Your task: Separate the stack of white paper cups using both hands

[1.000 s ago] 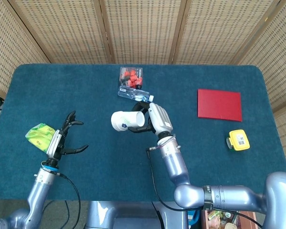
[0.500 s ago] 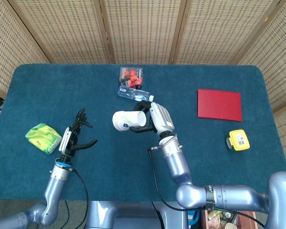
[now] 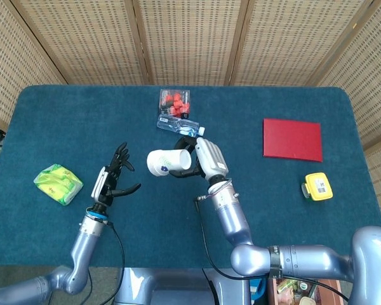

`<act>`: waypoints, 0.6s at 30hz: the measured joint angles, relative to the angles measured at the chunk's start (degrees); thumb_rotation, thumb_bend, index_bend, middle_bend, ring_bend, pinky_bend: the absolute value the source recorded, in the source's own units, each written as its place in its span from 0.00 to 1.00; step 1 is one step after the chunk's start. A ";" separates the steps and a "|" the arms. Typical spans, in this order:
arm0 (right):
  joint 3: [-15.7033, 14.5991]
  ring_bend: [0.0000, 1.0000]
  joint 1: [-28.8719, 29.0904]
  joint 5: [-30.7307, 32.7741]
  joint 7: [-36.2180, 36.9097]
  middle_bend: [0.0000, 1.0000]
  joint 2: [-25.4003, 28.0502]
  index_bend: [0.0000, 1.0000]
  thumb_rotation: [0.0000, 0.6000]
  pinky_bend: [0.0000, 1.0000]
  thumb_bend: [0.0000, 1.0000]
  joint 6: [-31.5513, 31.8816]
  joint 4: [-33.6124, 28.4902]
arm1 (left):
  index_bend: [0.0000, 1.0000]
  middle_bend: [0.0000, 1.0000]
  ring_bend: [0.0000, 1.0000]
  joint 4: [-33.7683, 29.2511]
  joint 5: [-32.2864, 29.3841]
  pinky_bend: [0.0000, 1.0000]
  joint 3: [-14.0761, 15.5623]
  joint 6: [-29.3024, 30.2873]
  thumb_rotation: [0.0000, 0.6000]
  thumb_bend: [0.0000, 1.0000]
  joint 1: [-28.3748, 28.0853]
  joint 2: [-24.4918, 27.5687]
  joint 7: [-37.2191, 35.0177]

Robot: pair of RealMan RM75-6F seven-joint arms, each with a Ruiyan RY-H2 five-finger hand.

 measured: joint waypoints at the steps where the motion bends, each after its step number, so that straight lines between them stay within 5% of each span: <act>1: -0.03 0.50 0.01 -0.03 -0.01 0.64 0.03 0.78 1.00 0.73 0.17 0.05 -0.01 | 0.55 0.01 0.00 0.35 -0.16 0.00 -0.10 -0.13 1.00 0.14 -0.18 -0.32 0.09; 8: -0.40 0.50 -0.14 0.14 -0.03 0.64 0.43 0.78 1.00 0.73 0.16 0.22 -0.18 | 0.55 0.01 0.00 1.81 -0.63 0.00 -0.68 -0.78 1.00 0.17 -1.35 -1.76 0.51; 18: -0.94 0.50 -0.33 0.05 0.53 0.64 0.66 0.78 1.00 0.73 0.17 -0.32 -0.04 | 0.55 0.01 0.00 2.27 -0.17 0.00 -1.12 -1.24 1.00 0.33 -2.85 -2.40 1.26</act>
